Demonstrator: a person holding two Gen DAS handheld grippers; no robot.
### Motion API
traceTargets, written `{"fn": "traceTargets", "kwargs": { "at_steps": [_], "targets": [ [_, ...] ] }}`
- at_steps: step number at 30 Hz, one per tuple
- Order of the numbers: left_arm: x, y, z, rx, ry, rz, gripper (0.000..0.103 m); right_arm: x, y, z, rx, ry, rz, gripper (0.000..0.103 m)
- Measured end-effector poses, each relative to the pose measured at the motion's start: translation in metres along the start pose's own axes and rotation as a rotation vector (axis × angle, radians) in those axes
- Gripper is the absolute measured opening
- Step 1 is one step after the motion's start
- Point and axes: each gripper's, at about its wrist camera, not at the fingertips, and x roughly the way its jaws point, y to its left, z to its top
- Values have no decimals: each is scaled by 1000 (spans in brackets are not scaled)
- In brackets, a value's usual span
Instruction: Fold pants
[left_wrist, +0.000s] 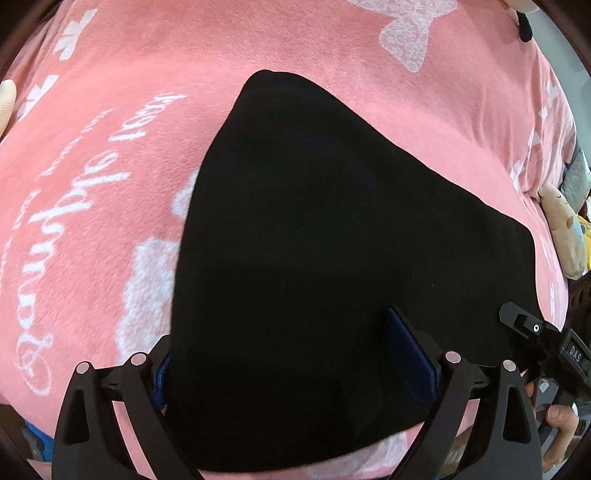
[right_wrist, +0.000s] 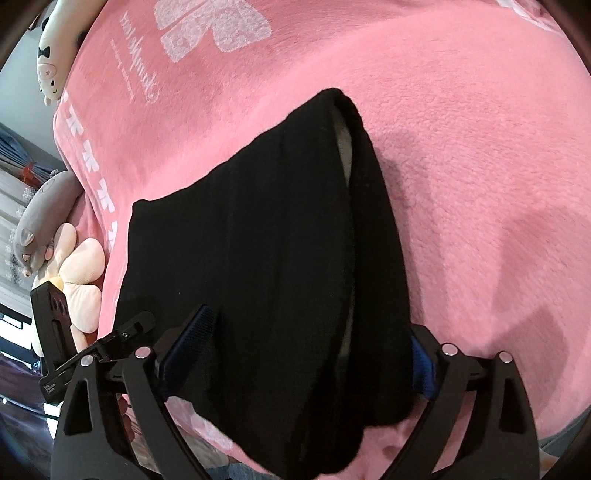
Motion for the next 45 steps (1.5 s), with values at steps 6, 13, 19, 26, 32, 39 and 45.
{"fn": "traceTargets", "kwargs": {
  "at_steps": [6,13,19,26,32,39,45],
  "targets": [
    [12,-14,5,22,-21,45,98,7,2,4,-19,7,19,98],
    [8,-26,12,49,-54,33,82,-2,3,2,9,-45,21,52],
    [-20,-53,11,153,-123,10,39,-14,14,2,-20,-62,82,36],
    [-58,-68,-6,221,-172,11,22,-38,31,-10,-78,-82,130,35],
    [-47,-47,-7,186,-146,72,27,-33,7,-13,-16,-54,120,36],
    [-10,-5,5,-20,-37,45,75,-19,-7,-12,40,-17,111,52],
    [-2,24,13,-172,-4,-143,54,-14,-14,-13,63,0,129,46]
  ]
}}
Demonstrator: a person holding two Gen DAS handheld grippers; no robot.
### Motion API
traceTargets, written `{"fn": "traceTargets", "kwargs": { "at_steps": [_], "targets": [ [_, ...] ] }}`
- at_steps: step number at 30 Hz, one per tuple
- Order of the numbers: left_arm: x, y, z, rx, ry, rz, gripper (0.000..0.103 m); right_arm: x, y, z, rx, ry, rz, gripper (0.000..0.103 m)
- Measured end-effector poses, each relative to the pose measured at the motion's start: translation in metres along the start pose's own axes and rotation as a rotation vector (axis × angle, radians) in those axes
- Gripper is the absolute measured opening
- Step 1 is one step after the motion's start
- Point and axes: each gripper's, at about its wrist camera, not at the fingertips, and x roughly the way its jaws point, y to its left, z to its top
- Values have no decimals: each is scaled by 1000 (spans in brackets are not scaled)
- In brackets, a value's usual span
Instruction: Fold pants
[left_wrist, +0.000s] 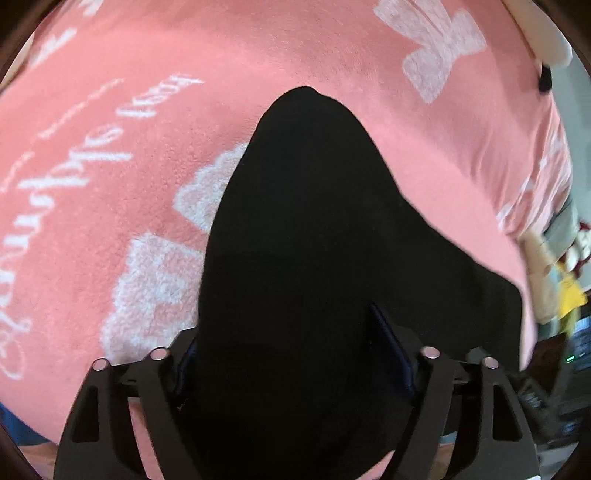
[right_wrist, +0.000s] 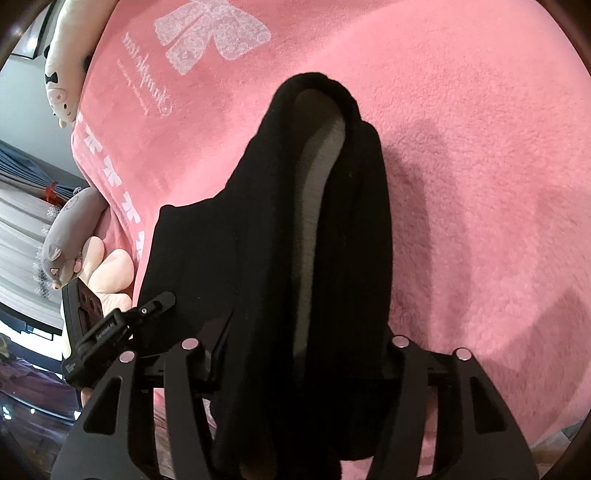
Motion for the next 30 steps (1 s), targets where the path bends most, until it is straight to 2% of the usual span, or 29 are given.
{"fn": "traceTargets", "kwargs": {
  "at_steps": [1,2,4,6,8,10,12,13,14,15,17,18,20,22,24,27,30],
  "targets": [
    [-1,2,1,-6,19,-73,35,-1,2,-1,-3,0,14,39],
    [-4,2,2,-18,25,-106,32,-4,3,-1,-2,-1,30,36],
    [-17,-3,-1,2,3,-117,24,-12,12,-2,-17,-7,63,34],
    [-38,-5,-6,6,-3,-146,18,-25,24,-5,-25,-11,109,34],
    [-60,-5,-20,0,9,-191,18,-37,33,-12,-42,-12,131,34],
    [-75,-3,-38,12,10,-183,18,-44,33,-25,-46,13,130,34],
    [-67,2,-51,8,35,-143,22,-36,21,-36,-21,45,93,35],
    [-54,9,-57,-5,45,-111,28,-28,12,-42,2,56,65,36],
    [-47,17,-63,-21,40,-101,37,-20,0,-46,37,61,54,41],
    [-35,28,-66,-57,32,-131,58,-15,-16,-50,99,55,86,42],
    [-29,41,-67,-144,11,-210,60,-12,-30,-51,185,57,168,45],
    [-31,40,-67,-152,14,-221,66,-11,-29,-48,180,65,168,46],
    [-28,31,-63,-114,30,-202,66,-10,-23,-47,141,62,141,46],
    [-28,22,-64,-73,26,-160,57,-11,-21,-47,128,49,129,39],
    [-36,18,-64,-39,16,-165,27,-19,-8,-49,90,28,117,34],
    [-66,7,-67,-1,-27,-179,17,-39,27,-53,4,-10,130,33],
    [-96,-8,-72,43,-62,-207,17,-60,62,-54,-77,-38,145,33]
  ]
}}
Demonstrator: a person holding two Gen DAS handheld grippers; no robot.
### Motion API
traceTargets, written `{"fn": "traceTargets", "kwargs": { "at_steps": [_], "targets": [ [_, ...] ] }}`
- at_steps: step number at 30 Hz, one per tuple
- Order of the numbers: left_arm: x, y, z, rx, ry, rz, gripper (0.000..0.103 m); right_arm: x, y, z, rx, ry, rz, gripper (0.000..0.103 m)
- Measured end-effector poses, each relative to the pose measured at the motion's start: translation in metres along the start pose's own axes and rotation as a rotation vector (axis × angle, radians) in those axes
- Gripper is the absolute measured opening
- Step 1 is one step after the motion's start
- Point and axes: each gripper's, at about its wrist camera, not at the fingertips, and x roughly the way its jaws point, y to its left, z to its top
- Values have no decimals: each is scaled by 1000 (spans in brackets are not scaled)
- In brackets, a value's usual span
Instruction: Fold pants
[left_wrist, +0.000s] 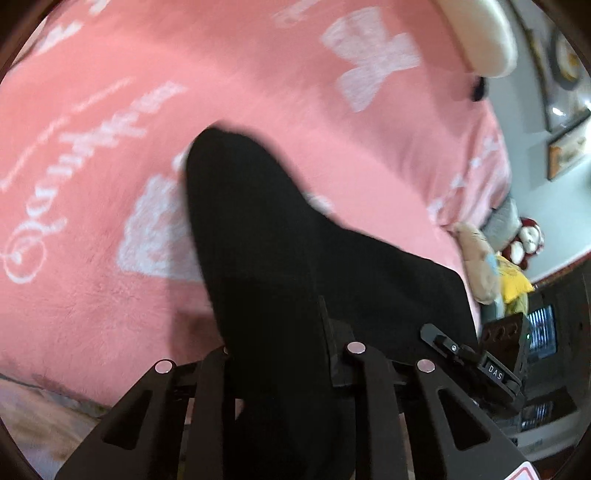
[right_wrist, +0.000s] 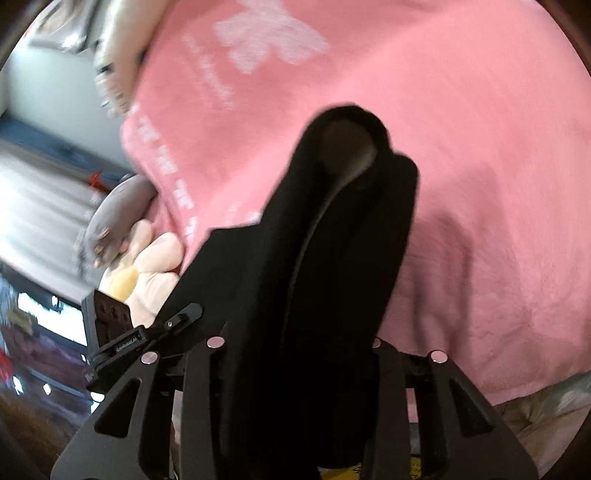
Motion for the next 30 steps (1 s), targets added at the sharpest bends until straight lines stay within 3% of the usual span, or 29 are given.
{"fn": "traceTargets", "kwargs": {
  "at_steps": [7,12,17,23,27,30],
  "targets": [
    [-85,-57,-1,140,-158,-40,17,-60,63,19,-129,-94,87,33],
    [-136,-86,28,196,-285,-108,17,-90,103,53,-211,-173,183,33],
    [-162,-121,71,293,-410,-121,18,-101,138,103,-303,-251,242,33],
    [-157,-142,133,354,-505,-135,18,-87,156,176,-360,-319,281,34],
    [-126,-132,174,329,-515,-133,18,-53,144,219,-345,-334,295,34],
    [-81,-111,209,315,-502,-120,19,-16,124,250,-335,-337,287,34]
  ]
}}
